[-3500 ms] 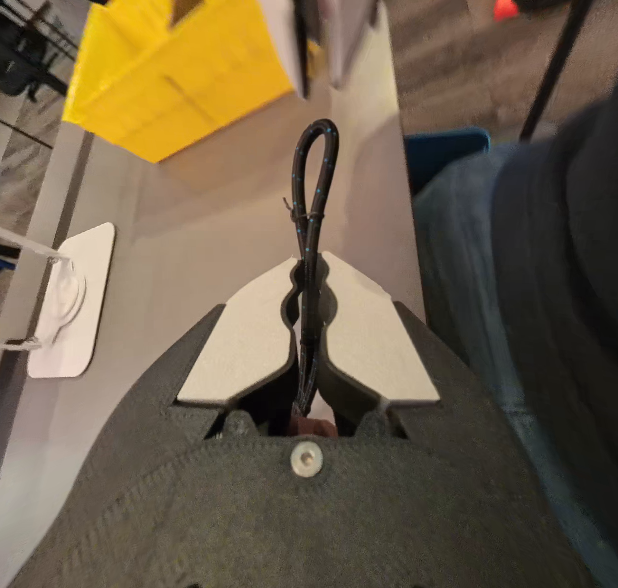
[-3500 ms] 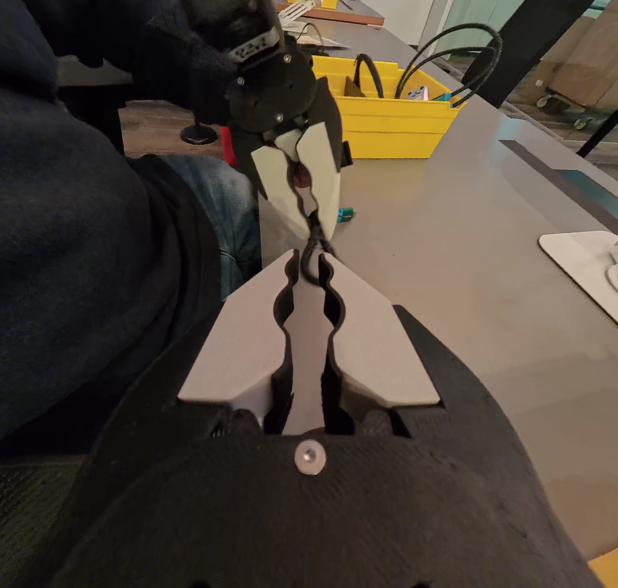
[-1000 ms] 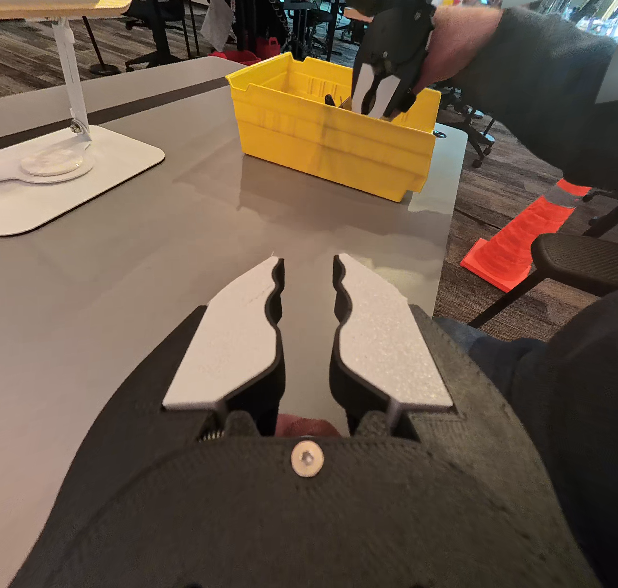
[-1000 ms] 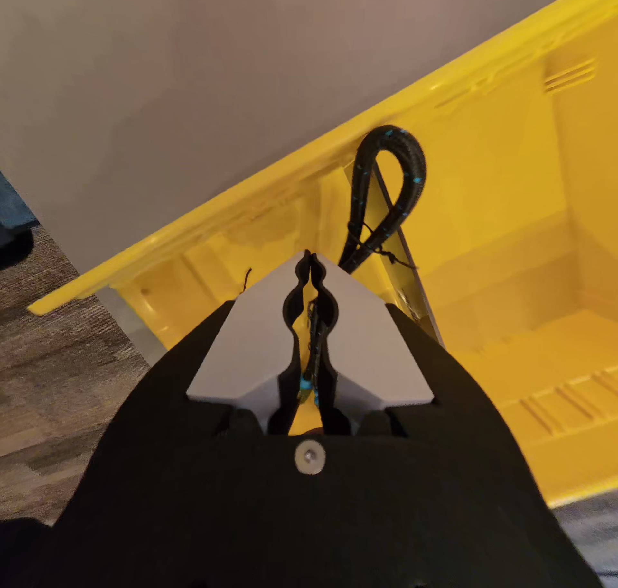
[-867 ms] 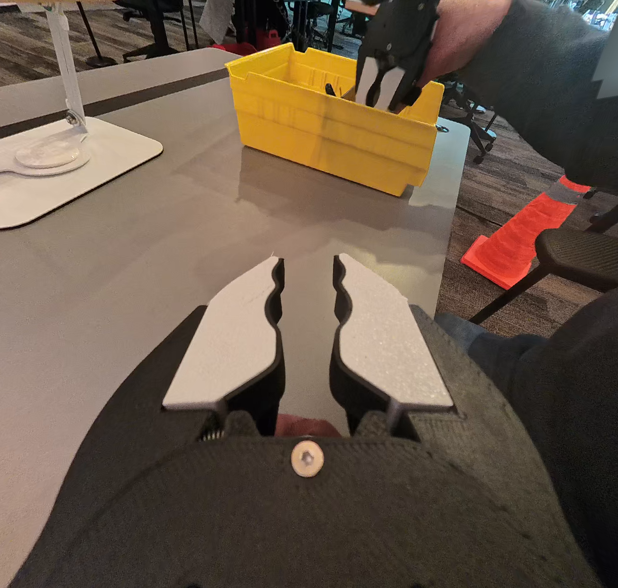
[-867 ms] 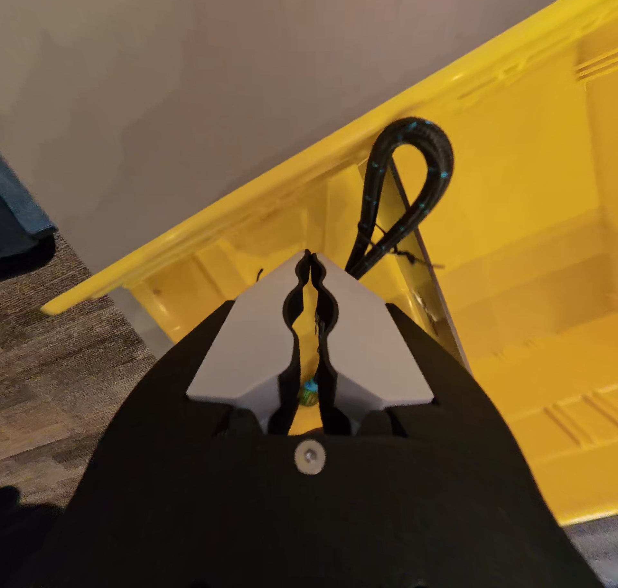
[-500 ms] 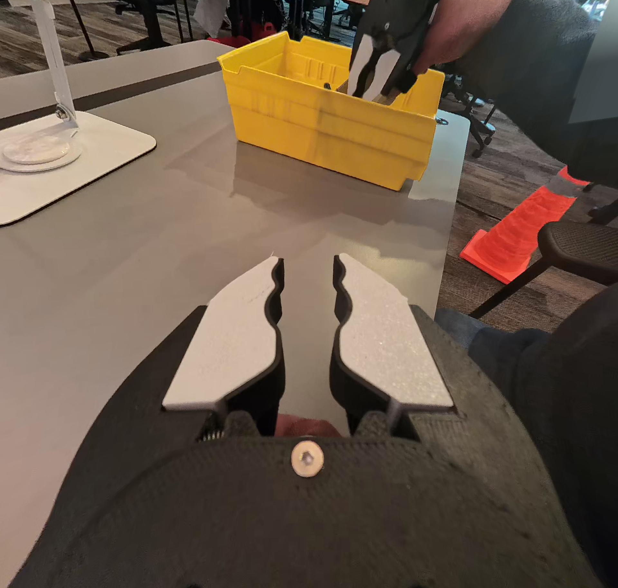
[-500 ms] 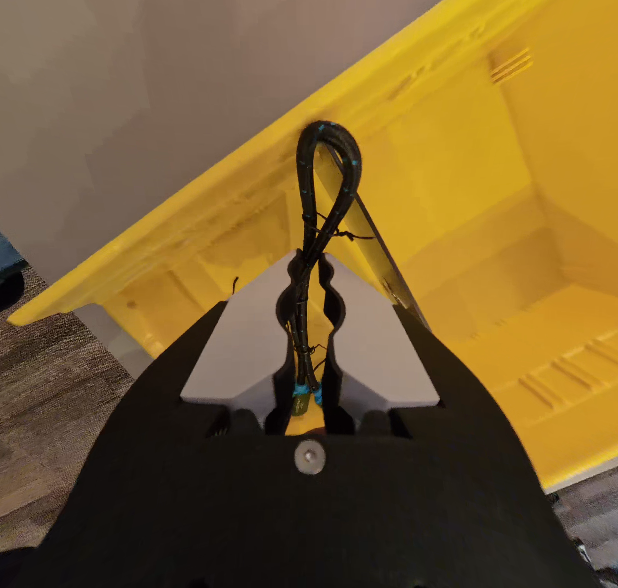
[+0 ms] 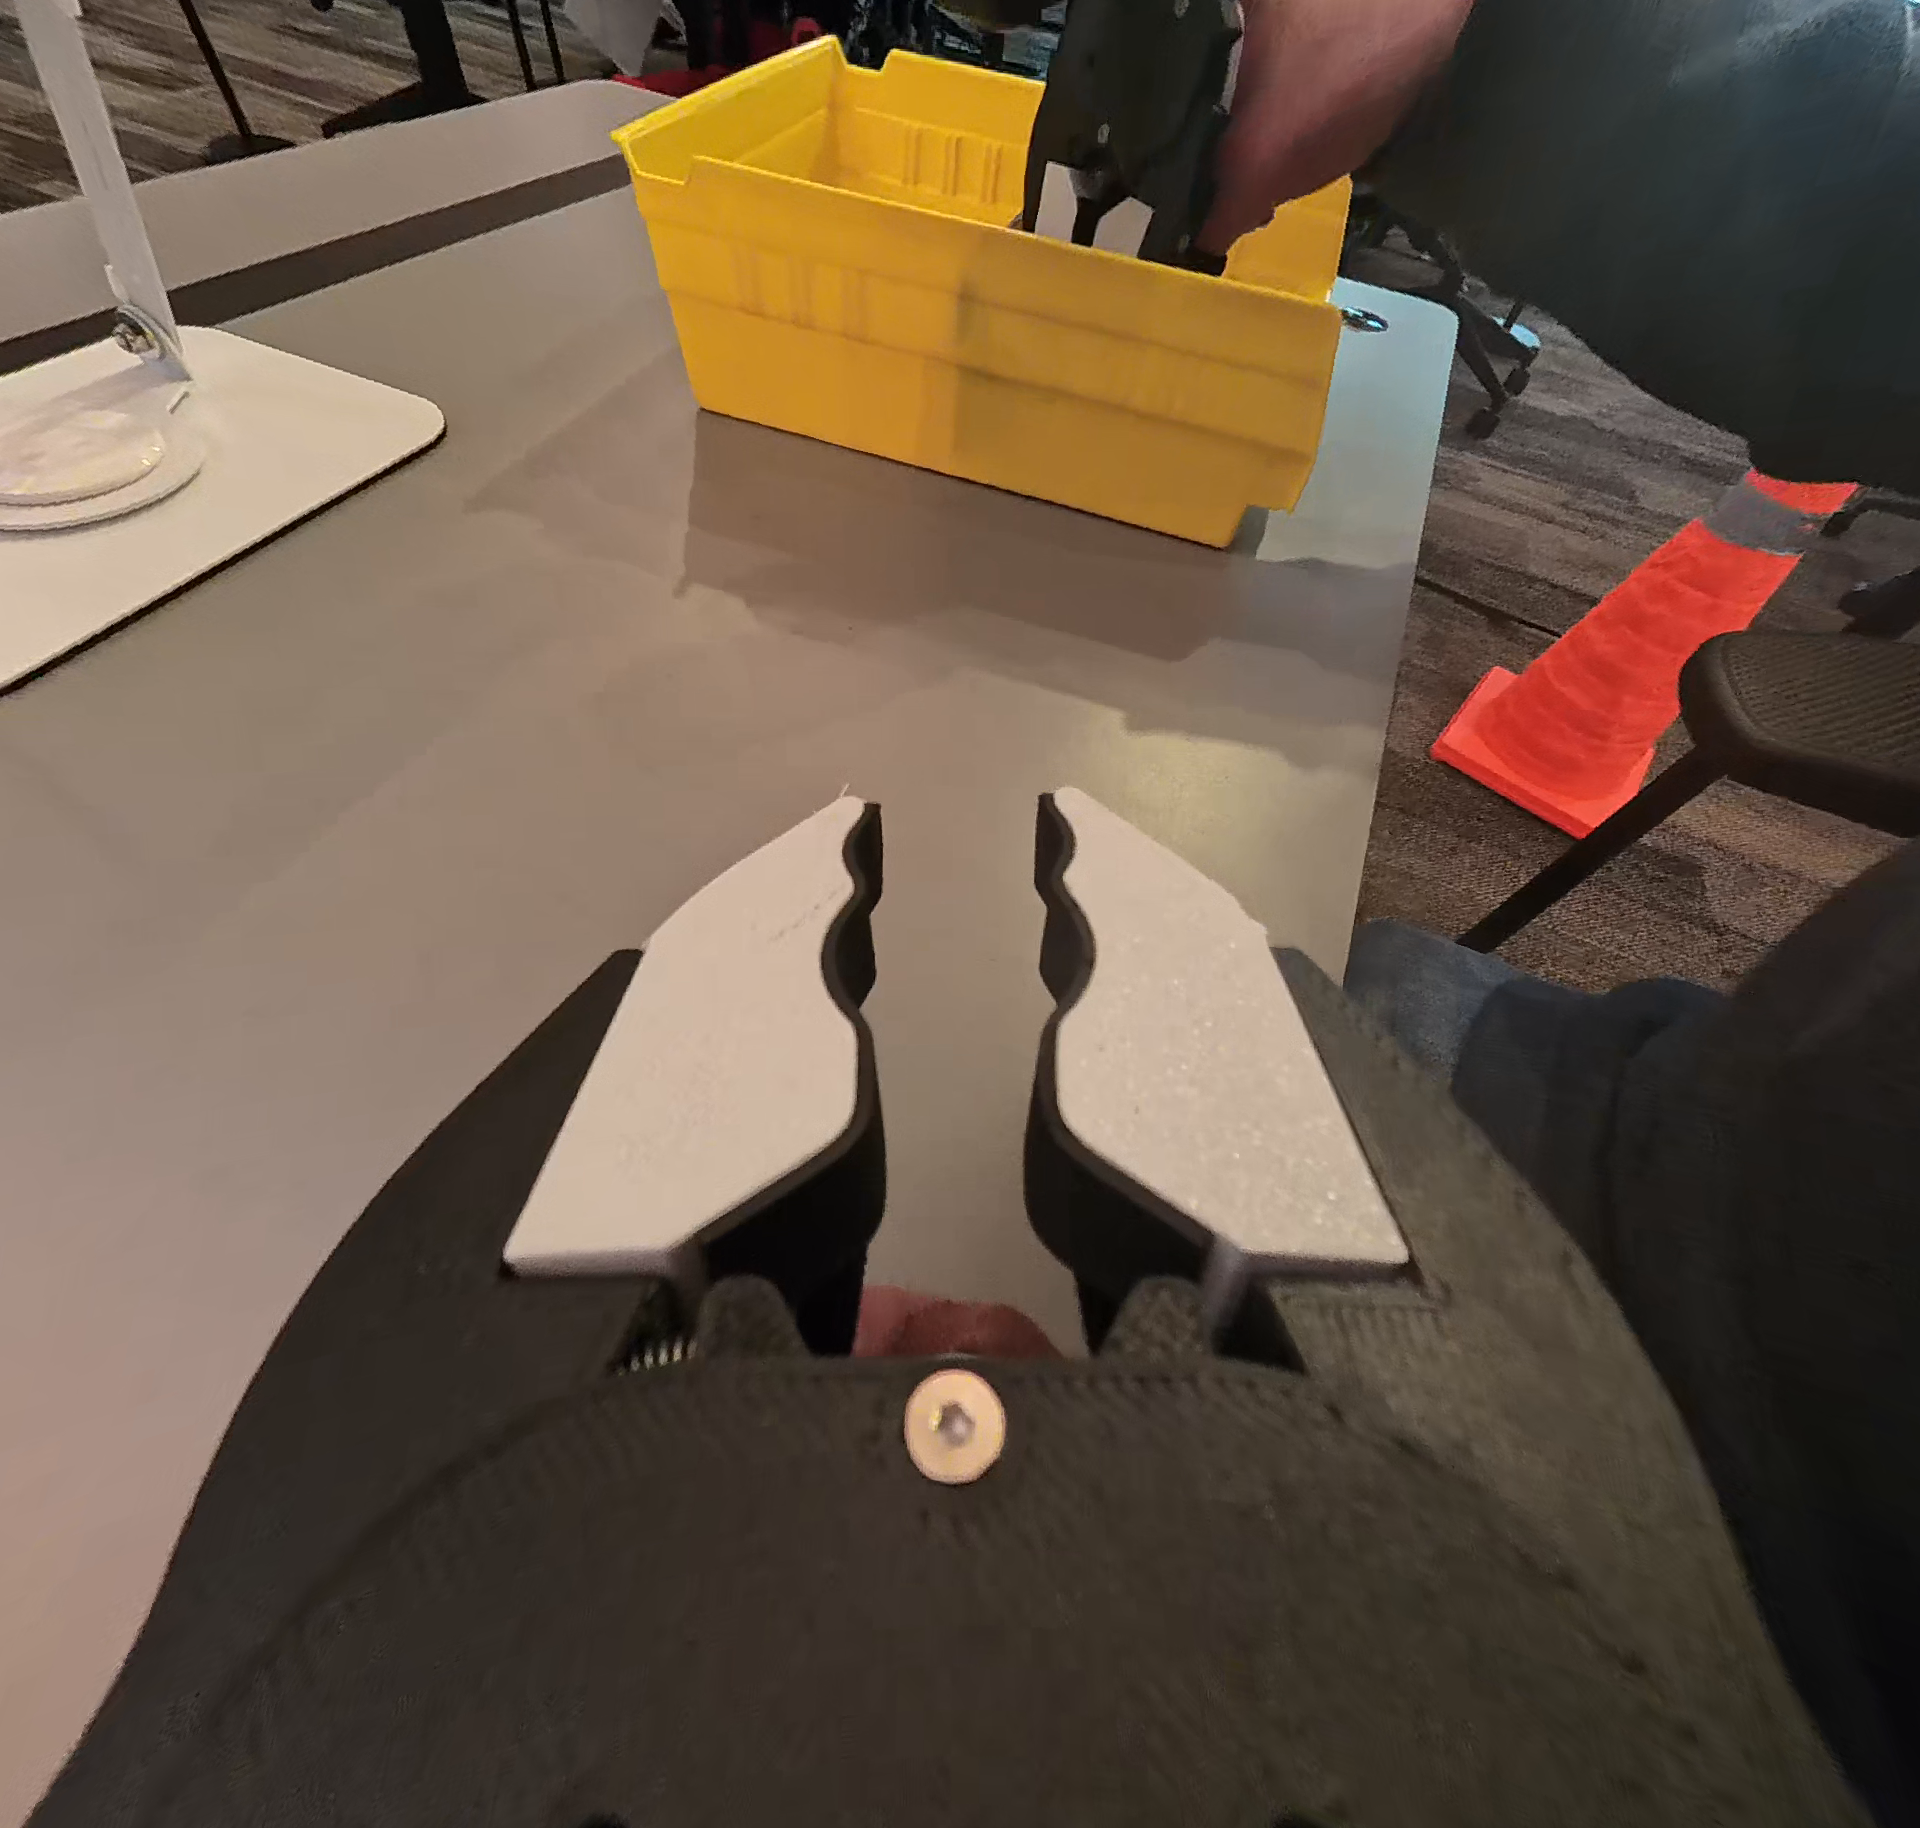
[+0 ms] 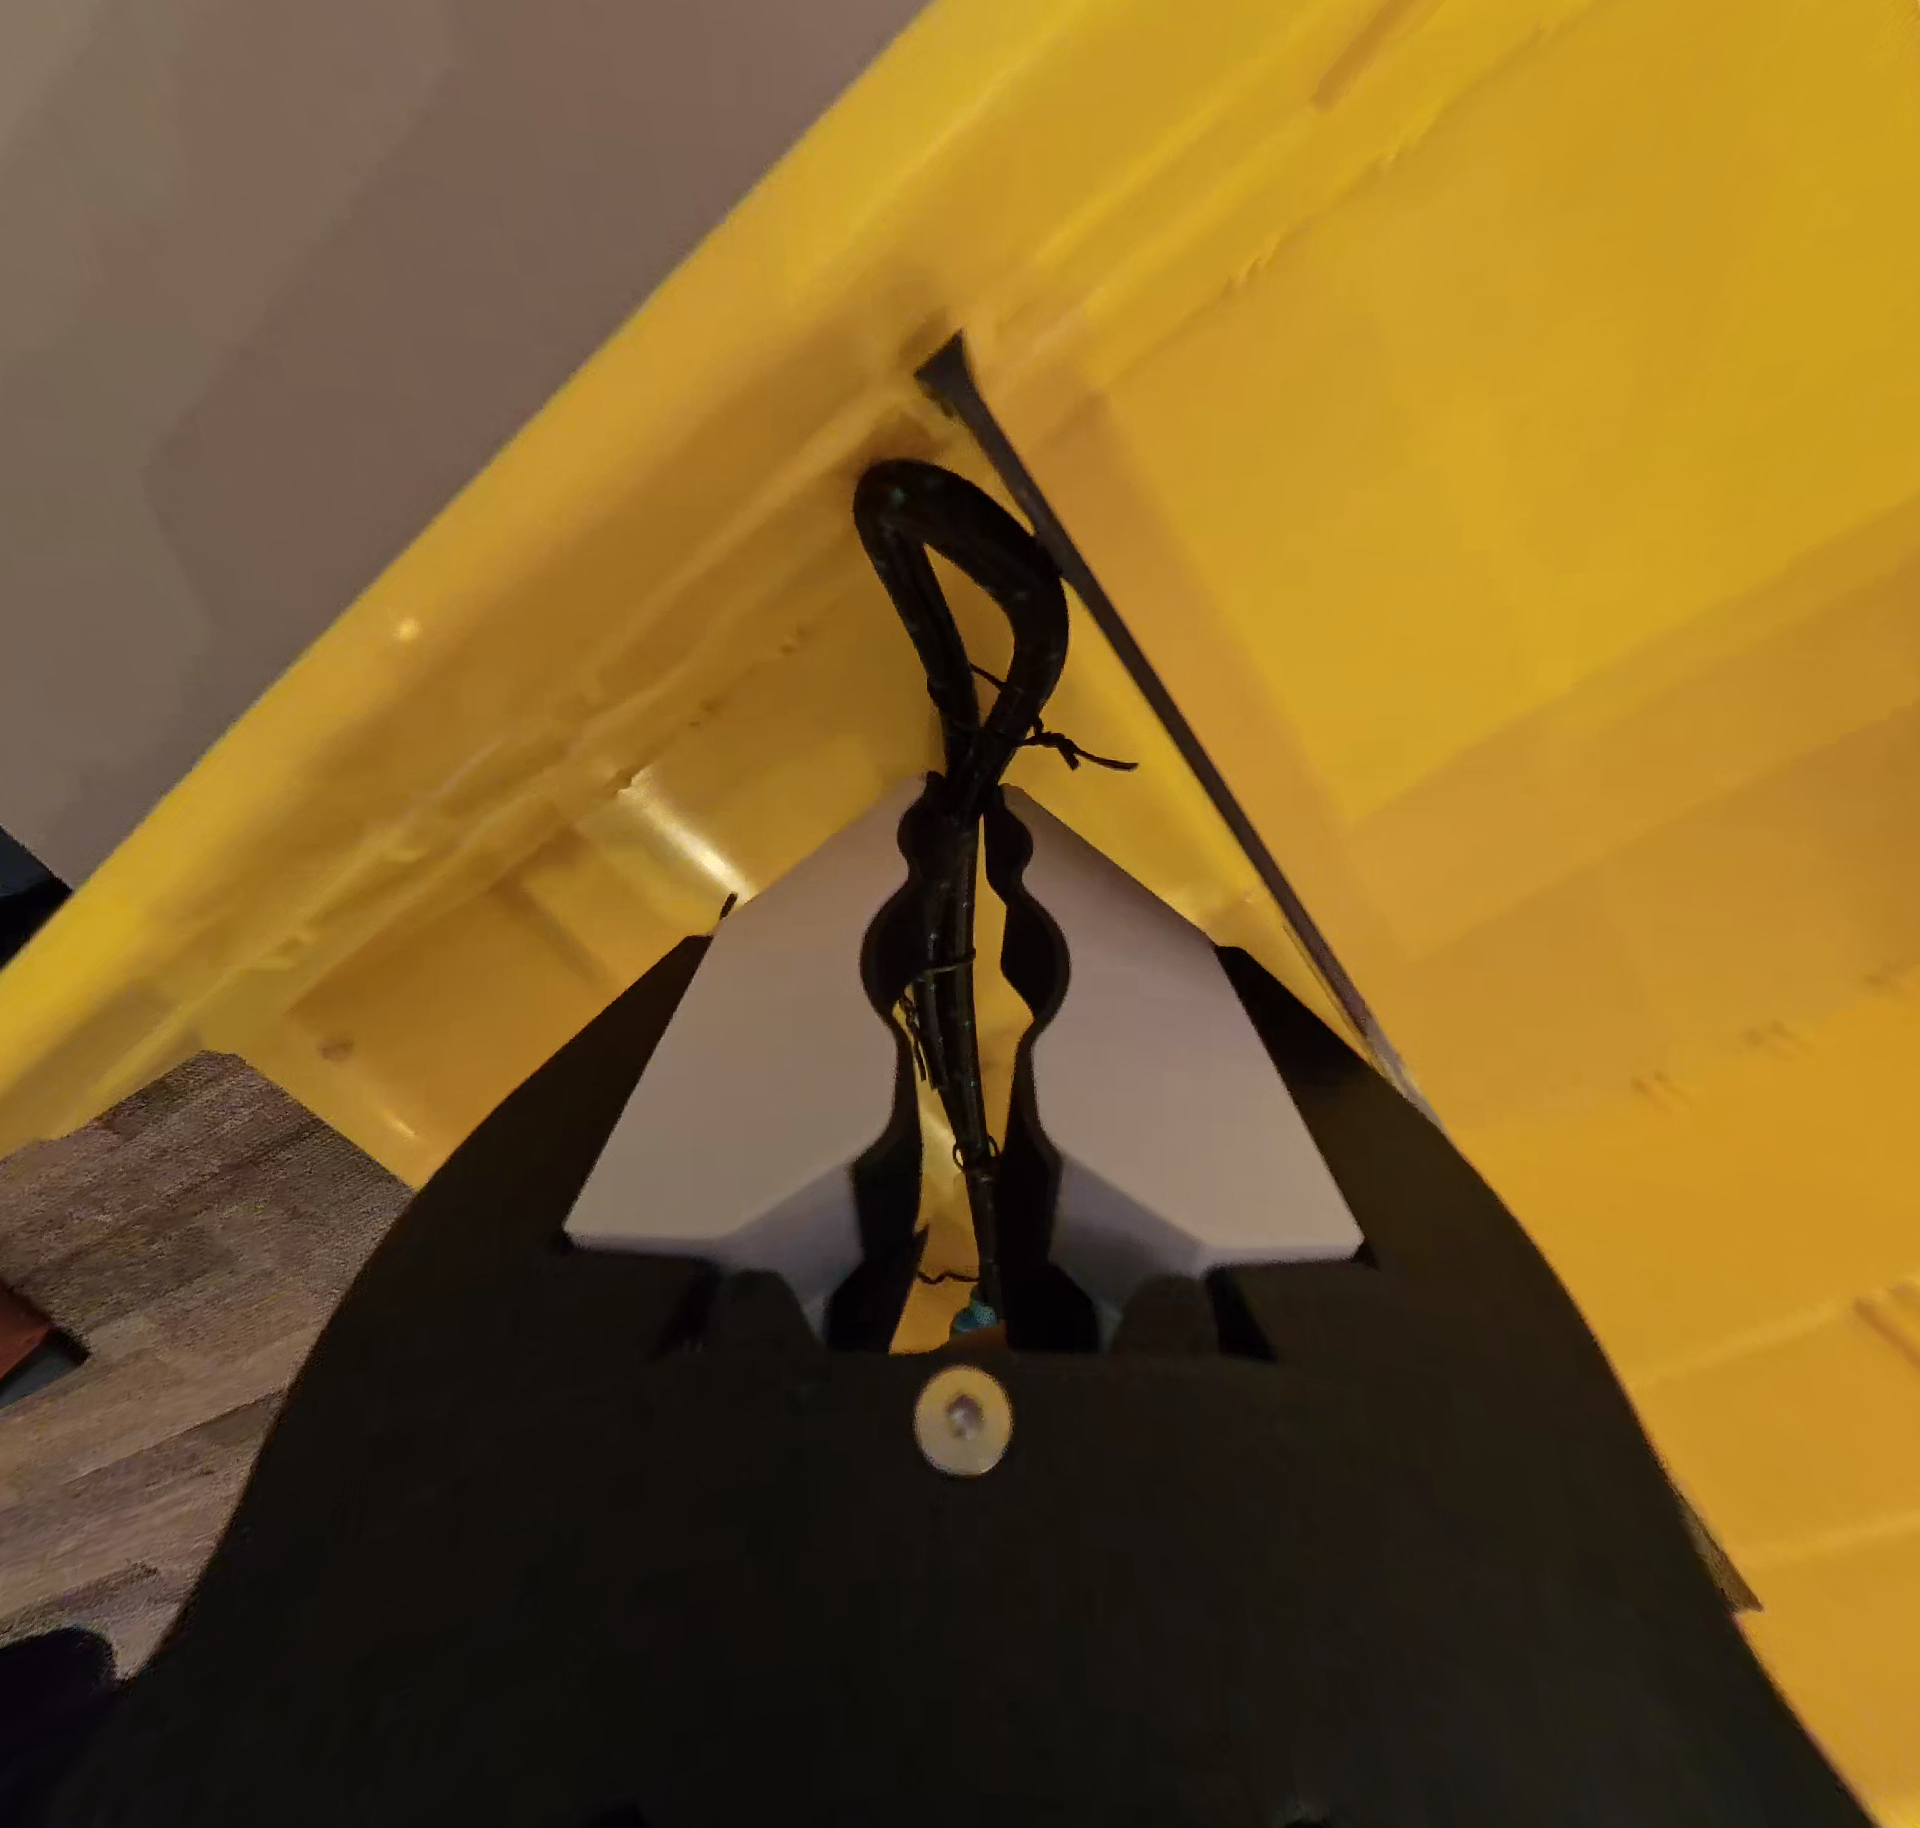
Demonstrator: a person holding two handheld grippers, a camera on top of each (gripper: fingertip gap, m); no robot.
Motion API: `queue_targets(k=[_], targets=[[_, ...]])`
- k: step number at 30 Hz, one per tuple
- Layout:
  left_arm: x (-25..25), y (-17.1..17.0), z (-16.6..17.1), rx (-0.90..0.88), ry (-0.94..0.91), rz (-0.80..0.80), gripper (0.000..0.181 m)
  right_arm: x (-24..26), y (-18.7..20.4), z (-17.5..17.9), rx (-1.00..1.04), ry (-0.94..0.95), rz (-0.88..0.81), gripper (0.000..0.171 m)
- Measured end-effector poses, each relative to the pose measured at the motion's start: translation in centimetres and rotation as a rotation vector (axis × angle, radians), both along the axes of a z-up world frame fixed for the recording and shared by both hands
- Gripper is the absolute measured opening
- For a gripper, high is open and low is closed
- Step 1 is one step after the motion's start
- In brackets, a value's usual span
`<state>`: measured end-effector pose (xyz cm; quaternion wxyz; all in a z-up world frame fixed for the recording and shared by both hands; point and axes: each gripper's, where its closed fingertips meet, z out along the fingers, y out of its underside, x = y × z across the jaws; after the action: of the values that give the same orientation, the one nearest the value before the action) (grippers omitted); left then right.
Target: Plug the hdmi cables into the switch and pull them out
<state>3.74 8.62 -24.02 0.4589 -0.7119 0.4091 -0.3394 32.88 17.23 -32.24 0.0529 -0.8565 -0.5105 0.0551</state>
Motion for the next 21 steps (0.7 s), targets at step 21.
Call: queue_targets(k=[21], targets=[[-5.9,-1.5,0.6,0.133,0.198,0.125,0.041,-6.7,-1.3,5.2,0.195,0.243,-0.054,0.025]])
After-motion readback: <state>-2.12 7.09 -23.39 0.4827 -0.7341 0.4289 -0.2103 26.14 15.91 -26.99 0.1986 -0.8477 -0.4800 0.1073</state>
